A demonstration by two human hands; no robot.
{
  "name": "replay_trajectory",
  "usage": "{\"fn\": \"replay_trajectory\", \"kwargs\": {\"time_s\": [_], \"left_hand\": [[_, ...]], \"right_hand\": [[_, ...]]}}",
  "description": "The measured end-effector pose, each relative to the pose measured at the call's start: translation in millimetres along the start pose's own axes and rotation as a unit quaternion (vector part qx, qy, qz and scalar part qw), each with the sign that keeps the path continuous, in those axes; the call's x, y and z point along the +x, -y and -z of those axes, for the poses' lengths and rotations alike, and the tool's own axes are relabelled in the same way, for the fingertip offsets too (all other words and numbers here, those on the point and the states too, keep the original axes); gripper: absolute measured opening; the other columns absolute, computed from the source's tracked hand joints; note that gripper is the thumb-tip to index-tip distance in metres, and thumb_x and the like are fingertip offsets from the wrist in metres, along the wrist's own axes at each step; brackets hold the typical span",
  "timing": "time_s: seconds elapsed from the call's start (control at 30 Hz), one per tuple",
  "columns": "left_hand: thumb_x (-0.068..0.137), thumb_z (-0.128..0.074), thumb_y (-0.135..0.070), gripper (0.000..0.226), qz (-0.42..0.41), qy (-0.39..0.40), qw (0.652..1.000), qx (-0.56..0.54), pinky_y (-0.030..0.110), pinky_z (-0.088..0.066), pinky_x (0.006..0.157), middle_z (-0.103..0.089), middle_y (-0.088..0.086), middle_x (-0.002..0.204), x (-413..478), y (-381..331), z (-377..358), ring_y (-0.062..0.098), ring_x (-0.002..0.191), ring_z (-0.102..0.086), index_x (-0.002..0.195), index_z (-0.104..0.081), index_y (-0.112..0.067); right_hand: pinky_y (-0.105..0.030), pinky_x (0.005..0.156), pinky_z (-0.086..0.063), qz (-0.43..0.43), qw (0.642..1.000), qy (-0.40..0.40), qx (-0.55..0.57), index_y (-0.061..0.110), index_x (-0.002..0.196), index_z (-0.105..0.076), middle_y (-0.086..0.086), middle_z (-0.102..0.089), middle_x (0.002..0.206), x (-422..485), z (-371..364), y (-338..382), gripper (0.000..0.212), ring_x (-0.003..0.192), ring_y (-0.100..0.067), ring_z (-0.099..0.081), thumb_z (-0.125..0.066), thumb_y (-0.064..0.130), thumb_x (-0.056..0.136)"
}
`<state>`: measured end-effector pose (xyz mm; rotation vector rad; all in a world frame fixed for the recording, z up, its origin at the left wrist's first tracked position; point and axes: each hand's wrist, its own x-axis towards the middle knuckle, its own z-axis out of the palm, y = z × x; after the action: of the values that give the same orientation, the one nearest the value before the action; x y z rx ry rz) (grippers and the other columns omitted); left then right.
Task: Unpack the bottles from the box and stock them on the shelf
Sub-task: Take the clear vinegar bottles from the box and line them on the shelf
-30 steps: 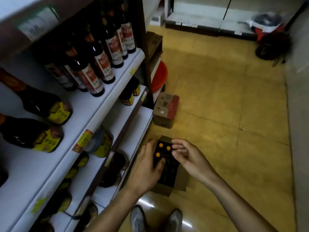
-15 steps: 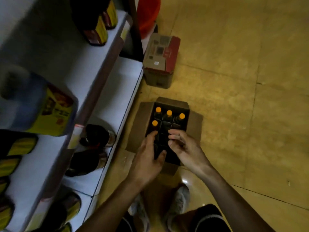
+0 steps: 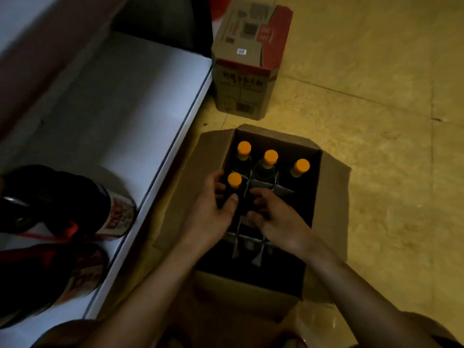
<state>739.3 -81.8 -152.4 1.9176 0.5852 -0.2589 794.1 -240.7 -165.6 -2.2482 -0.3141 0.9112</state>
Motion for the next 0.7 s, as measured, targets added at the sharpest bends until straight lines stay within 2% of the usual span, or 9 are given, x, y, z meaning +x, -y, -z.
{"fn": "replay_trajectory", "kwargs": {"time_s": [0.07, 0.17, 0.3, 0.43, 0.6, 0.7], "left_hand": [[0.101, -0.06, -0.024, 0.055, -0.012, -0.016, 1.0, -0.007, 0.014, -0.042, 0.07, -0.055, -0.012, 0.123, 15.6, -1.5, 9.5, -0.005, 0.097, -0.054, 0.149, -0.036, -0.031], [0.1, -0.062, -0.023, 0.053, -0.062, -0.029, 0.998, 0.01, 0.019, -0.048, 0.079, -0.057, -0.009, 0.12, 30.8, -8.2, 21.1, 0.0, 0.104, -0.057, 0.147, -0.04, -0.029], [0.1, -0.061, -0.024, 0.05, -0.07, -0.023, 0.997, 0.029, 0.025, -0.05, 0.087, -0.058, -0.009, 0.118, 36.7, -6.7, 27.0, 0.003, 0.107, -0.058, 0.146, -0.042, -0.03], [0.099, -0.062, -0.021, 0.05, -0.065, -0.008, 0.997, 0.041, 0.038, -0.054, 0.097, -0.057, -0.01, 0.113, 39.5, -4.4, 24.1, 0.007, 0.107, -0.059, 0.146, -0.044, -0.028], [0.099, -0.061, -0.018, 0.053, -0.073, 0.002, 0.995, 0.065, 0.032, -0.052, 0.091, -0.057, -0.011, 0.114, 44.8, -3.7, 21.7, 0.004, 0.104, -0.057, 0.147, -0.042, -0.029], [0.098, -0.062, -0.016, 0.054, -0.078, 0.009, 0.994, 0.078, 0.031, -0.051, 0.091, -0.057, -0.01, 0.117, 45.9, -2.3, 22.3, 0.005, 0.105, -0.057, 0.147, -0.043, -0.031]], "right_hand": [[-0.037, 0.105, -0.048, 0.031, 0.997, 0.005, -0.069, 0.027, 0.151, -0.034, -0.003, -0.052, 0.145, 18.5, -1.4, -1.9, 0.057, 0.13, -0.024, -0.055, -0.06, 0.028, 0.1], [-0.042, 0.106, -0.047, 0.076, 0.991, -0.002, -0.112, 0.026, 0.152, -0.031, -0.007, -0.05, 0.147, 38.0, -0.1, 1.7, 0.06, 0.131, -0.028, -0.054, -0.06, 0.031, 0.1], [-0.041, 0.108, -0.045, 0.083, 0.985, 0.01, -0.154, 0.025, 0.155, -0.026, -0.01, -0.045, 0.151, 54.4, 0.3, -4.0, 0.065, 0.135, -0.029, -0.05, -0.06, 0.034, 0.1], [-0.037, 0.105, -0.046, 0.064, 0.988, 0.023, -0.137, 0.027, 0.155, -0.029, -0.01, -0.046, 0.151, 63.8, 2.4, -14.2, 0.065, 0.131, -0.027, -0.054, -0.061, 0.037, 0.1], [-0.029, 0.091, -0.042, 0.075, 0.99, 0.013, -0.12, 0.032, 0.15, -0.037, -0.007, -0.05, 0.141, 72.2, -5.4, -24.2, 0.057, 0.123, -0.025, -0.057, -0.061, 0.039, 0.099], [-0.038, 0.099, -0.049, 0.086, 0.991, -0.005, -0.106, 0.035, 0.146, -0.042, -0.005, -0.055, 0.138, 77.5, -14.5, -24.2, 0.054, 0.122, -0.026, -0.057, -0.062, 0.043, 0.096]]}}
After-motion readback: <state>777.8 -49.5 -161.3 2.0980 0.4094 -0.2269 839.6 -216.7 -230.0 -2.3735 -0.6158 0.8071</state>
